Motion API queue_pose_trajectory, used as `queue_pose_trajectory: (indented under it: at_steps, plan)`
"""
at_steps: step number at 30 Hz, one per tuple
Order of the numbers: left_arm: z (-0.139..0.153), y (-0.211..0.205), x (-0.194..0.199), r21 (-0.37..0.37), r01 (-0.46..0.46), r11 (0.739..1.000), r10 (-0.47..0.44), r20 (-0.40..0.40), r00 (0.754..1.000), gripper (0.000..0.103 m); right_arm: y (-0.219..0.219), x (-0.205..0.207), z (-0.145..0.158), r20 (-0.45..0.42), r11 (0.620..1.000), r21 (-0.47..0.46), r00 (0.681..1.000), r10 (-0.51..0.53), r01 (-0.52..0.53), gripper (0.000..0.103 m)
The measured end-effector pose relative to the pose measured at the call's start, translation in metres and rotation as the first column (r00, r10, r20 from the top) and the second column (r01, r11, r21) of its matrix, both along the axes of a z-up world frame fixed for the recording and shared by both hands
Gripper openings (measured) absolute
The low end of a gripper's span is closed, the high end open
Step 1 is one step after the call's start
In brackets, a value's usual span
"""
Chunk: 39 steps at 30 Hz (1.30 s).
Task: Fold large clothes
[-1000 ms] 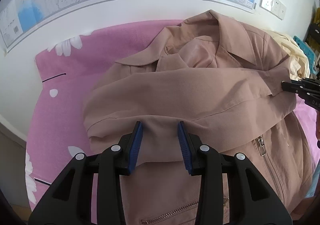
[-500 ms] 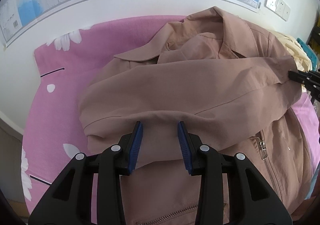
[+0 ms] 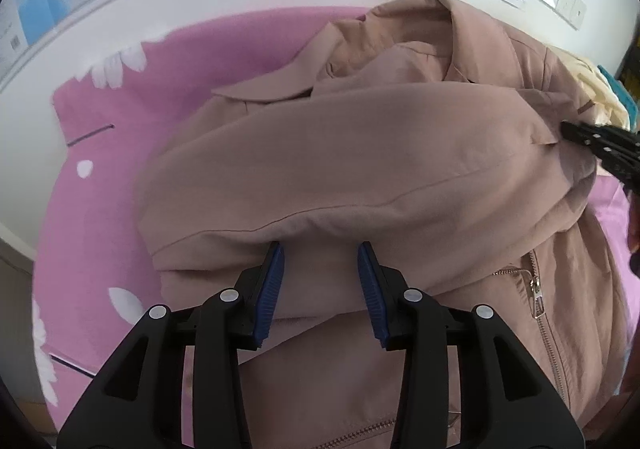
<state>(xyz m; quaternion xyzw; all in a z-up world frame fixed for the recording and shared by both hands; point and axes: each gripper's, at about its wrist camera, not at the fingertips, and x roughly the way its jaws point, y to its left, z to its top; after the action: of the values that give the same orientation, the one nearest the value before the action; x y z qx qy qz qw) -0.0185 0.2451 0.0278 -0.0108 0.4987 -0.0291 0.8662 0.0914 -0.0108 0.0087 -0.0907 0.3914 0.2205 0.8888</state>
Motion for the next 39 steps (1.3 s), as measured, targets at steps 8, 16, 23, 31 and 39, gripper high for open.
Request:
queue_pose_trajectory:
  at_steps: [8,16,23,31,39]
  plan:
    - [0.028,0.017,-0.023,-0.060,0.026,0.998,-0.023,0.059,0.998,0.048,-0.018,-0.011,0.010,-0.018,0.997,0.069,0.999,-0.026,0.028,0.020]
    - [0.032,0.035,-0.044,-0.073,0.010,0.997,-0.006,0.056,0.998,0.048,-0.016,-0.045,0.021,-0.020,0.987,0.139,0.997,0.079,-0.075,0.028]
    - [0.041,0.059,-0.081,-0.083,-0.026,0.996,0.032,0.079,0.996,0.056,-0.024,-0.029,-0.016,-0.183,0.983,0.185,0.983,0.033,0.002,0.028]
    - [0.027,0.089,-0.132,-0.177,-0.063,0.982,0.069,0.027,0.997,0.067,-0.068,-0.081,0.009,-0.187,0.946,0.325,0.981,0.058,0.006,0.067]
    - [0.004,0.079,-0.184,-0.288,-0.030,0.957,0.022,-0.031,0.999,0.070,-0.111,-0.151,-0.023,-0.332,0.908,0.405,0.942,0.039,0.105,0.083]
